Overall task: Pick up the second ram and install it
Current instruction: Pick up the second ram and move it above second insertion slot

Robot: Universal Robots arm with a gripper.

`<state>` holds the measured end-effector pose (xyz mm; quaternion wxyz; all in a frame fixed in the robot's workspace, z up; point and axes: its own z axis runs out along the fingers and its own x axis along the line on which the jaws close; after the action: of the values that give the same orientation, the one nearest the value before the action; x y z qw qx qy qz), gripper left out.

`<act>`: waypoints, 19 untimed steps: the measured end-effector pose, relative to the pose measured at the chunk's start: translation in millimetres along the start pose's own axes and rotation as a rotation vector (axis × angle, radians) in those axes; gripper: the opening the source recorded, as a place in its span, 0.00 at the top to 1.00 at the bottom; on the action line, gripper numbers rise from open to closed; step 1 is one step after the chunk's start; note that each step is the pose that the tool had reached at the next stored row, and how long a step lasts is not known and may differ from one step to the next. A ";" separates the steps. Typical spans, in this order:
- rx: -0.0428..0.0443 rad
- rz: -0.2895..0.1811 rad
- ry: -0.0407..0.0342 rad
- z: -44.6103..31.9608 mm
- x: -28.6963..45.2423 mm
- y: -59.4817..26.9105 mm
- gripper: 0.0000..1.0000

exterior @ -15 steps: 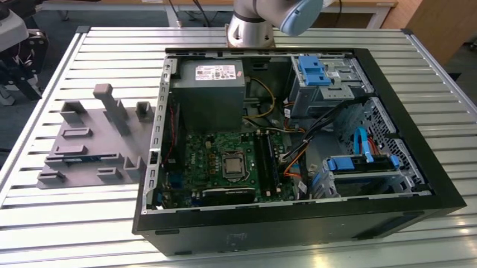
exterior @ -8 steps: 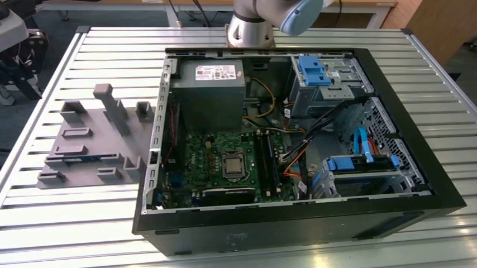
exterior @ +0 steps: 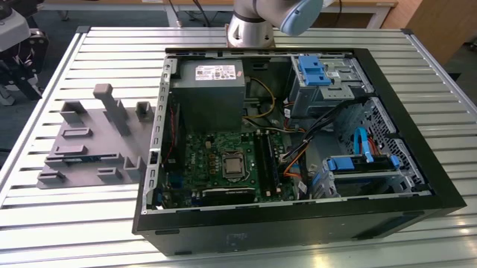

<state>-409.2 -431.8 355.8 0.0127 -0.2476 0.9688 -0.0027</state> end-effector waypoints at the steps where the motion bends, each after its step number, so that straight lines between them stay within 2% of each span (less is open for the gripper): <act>1: -0.0002 -0.010 -0.0001 0.0 0.0 0.0 0.89; 4: -0.0012 -0.052 -0.0006 0.1 0.0 0.0 0.89; 19: -0.0075 -0.325 -0.0036 1.4 0.0 0.0 0.89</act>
<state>-409.2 -431.8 354.4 0.0129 -0.4012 0.9159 -0.0006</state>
